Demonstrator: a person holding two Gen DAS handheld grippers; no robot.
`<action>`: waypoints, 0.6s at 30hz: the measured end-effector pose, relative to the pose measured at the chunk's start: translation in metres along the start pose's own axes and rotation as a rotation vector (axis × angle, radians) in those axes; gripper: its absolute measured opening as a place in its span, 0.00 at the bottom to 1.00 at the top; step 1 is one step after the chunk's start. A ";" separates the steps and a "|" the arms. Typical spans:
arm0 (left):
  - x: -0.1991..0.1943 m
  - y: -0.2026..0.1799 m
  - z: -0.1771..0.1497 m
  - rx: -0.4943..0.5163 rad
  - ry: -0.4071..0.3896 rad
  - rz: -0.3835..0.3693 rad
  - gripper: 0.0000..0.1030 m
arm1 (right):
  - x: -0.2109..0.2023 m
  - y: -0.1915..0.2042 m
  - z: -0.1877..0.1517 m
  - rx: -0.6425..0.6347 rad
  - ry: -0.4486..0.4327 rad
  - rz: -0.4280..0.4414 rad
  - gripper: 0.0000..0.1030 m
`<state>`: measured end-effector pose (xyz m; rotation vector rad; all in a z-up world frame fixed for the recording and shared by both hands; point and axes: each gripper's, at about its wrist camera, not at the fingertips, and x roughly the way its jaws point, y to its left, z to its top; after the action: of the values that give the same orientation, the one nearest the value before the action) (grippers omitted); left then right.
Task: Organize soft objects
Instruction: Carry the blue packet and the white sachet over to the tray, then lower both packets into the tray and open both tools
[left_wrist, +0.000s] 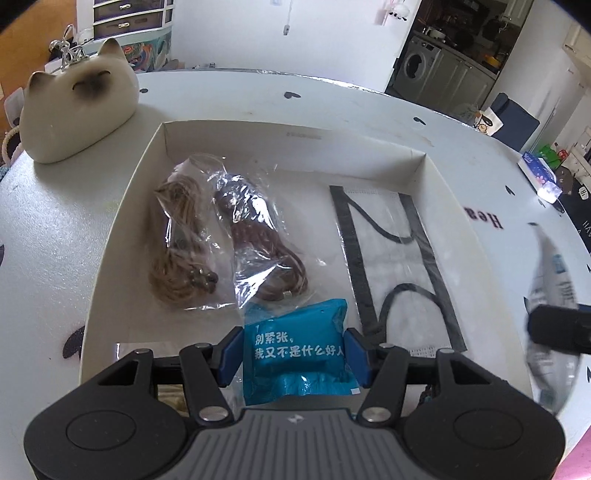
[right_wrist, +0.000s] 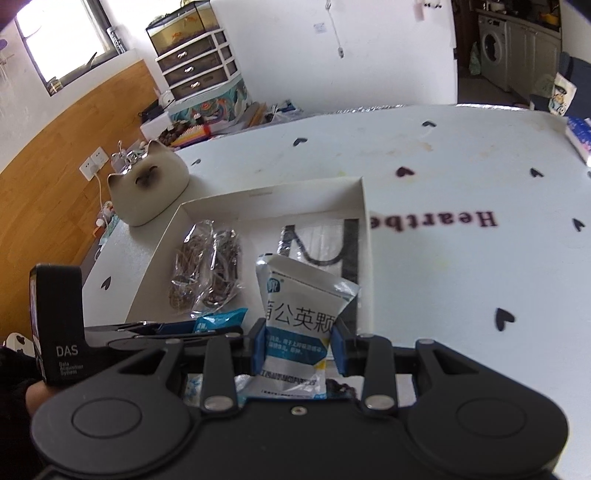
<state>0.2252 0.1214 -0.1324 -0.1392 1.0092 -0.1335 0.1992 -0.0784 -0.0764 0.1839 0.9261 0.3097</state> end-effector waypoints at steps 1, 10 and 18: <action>-0.002 0.001 -0.001 -0.005 -0.003 -0.006 0.59 | 0.004 0.002 0.001 0.001 0.008 0.006 0.35; -0.034 0.000 -0.009 0.020 -0.014 -0.082 0.78 | 0.036 0.008 0.011 0.007 0.072 0.024 0.36; -0.066 0.003 -0.017 0.010 -0.059 -0.094 0.78 | 0.062 0.024 0.034 -0.061 0.078 0.041 0.36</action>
<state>0.1763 0.1348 -0.0870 -0.1801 0.9428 -0.2189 0.2565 -0.0353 -0.0959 0.1360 0.9899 0.3845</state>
